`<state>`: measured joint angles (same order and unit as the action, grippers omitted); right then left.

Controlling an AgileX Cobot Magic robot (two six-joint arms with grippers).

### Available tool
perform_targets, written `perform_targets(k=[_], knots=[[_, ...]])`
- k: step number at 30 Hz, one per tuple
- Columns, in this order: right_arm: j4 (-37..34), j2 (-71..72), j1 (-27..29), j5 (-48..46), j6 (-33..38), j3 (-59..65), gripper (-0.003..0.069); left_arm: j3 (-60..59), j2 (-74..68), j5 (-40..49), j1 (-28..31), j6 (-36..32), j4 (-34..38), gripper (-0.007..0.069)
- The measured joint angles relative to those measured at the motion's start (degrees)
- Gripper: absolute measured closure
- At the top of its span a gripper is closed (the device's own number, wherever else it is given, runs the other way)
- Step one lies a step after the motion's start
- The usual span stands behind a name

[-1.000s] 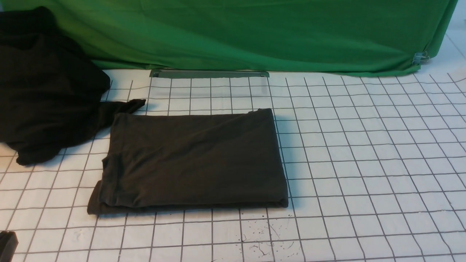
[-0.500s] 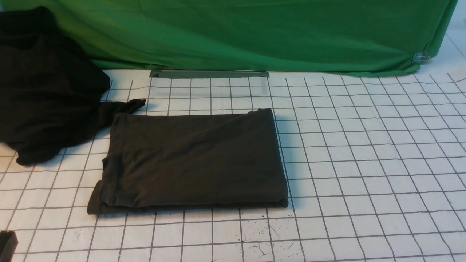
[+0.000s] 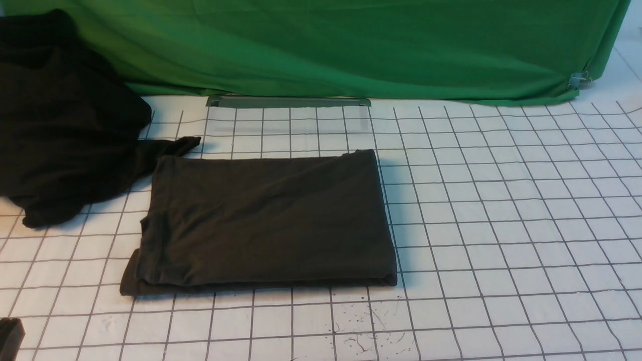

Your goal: Fold a long-sleeved shirt over a white checkered tablecloth.

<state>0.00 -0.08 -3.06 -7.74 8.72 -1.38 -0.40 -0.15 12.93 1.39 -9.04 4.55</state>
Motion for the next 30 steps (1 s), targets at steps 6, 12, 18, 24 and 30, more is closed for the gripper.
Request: perform_targets(k=[6, 12, 18, 24, 30], knots=[[0.0, 0.0, 3.8, -6.3, 0.1, 1.9, 0.0419, 0.0, 0.1, 0.0, 0.0, 0.0, -0.2, 0.0622], [0.0, 0.0, 3.8, -6.4, -0.6, 1.9, 0.0418, 0.0, 0.1, 0.0, 0.0, 0.0, -0.6, 0.0622], [0.0, 0.0, 3.8, -6.4, -1.6, 1.9, 0.0418, 0.0, 0.1, 0.0, 0.0, -0.1, -0.8, 0.0622], [0.0, 0.0, 3.8, -6.4, -5.2, 1.9, 0.0418, 0.0, 0.1, 0.0, 0.0, -0.1, -0.8, 0.0622], [0.0, 0.0, 3.8, -6.4, -9.7, 1.9, 0.0418, 0.0, 0.1, 0.0, 0.0, -0.1, -0.9, 0.0622]])
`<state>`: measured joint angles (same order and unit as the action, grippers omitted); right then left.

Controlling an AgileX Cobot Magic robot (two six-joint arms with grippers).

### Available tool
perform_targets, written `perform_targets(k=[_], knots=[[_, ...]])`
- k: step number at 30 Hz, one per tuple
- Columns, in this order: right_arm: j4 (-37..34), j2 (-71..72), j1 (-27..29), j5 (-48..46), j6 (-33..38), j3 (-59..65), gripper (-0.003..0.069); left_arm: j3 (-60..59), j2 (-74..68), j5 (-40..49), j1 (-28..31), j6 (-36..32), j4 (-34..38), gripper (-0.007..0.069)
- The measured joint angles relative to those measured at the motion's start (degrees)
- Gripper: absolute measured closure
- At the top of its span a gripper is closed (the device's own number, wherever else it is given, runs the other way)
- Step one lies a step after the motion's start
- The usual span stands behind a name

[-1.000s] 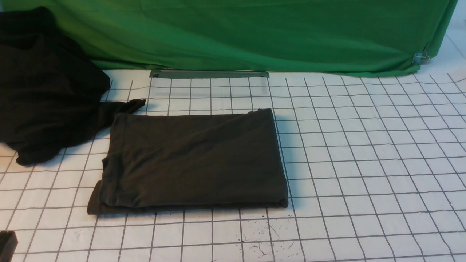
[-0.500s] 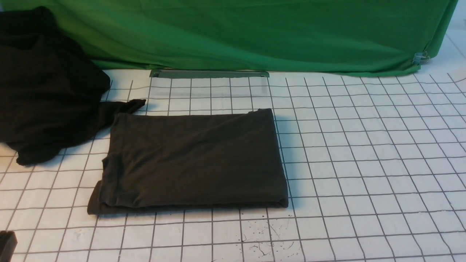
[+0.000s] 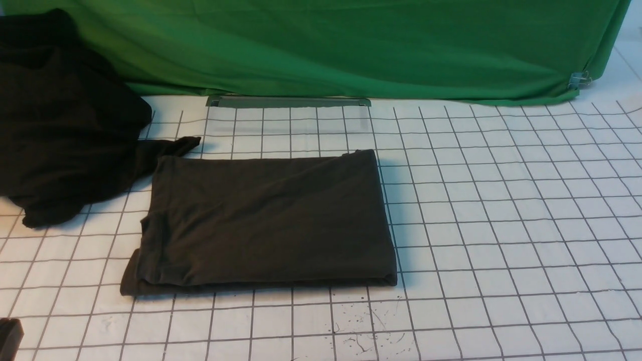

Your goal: Fold a long-sleeved shirt over a white checkered tablecloth.

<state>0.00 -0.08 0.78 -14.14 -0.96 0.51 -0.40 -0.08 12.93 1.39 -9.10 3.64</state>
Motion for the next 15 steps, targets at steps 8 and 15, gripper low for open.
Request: perform_targets(k=[8, 15], knots=[[0.0, 0.0, 0.0, 0.0, -0.8, 0.0, 0.0418, 0.0, 0.0, 0.0, 0.0, 0.0, -0.6, 0.0622], [0.0, 0.0, 0.0, 0.0, -0.2, 0.0, 0.0418, 0.0, 0.0, 0.0, 0.0, -0.1, -0.8, 0.0622]])
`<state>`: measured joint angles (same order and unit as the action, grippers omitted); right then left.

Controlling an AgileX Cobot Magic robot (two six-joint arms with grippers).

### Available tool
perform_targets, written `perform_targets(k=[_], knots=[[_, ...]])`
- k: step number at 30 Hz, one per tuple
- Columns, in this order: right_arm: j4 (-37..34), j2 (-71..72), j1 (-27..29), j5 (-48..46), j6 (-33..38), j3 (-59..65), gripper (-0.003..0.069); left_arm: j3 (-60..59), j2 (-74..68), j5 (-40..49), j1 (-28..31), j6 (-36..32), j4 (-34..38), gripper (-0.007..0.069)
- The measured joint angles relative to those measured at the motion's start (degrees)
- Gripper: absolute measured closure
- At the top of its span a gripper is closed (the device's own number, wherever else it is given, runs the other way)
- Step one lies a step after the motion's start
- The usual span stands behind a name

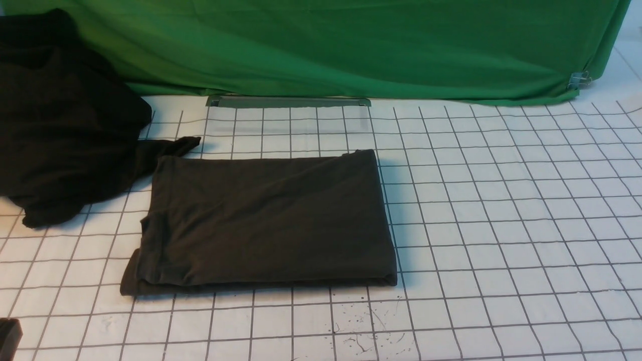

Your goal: Fold a long-sleeved shirt over a white checkered tablecloth.

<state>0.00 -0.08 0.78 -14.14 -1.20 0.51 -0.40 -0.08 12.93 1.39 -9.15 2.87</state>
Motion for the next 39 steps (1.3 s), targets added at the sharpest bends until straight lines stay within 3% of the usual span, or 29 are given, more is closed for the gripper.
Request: perform_targets(k=[7, 39], knots=[[-0.4, 0.0, 0.0, 0.1, 4.0, 0.0, 0.0418, 0.0, 0.0, 0.0, 0.0, 0.0, -0.2, 0.0622], [-0.6, 0.0, 0.0, 0.1, 4.1, 0.0, 0.0417, 0.0, 0.0, 0.0, 0.0, 0.0, -0.2, 0.0622]])
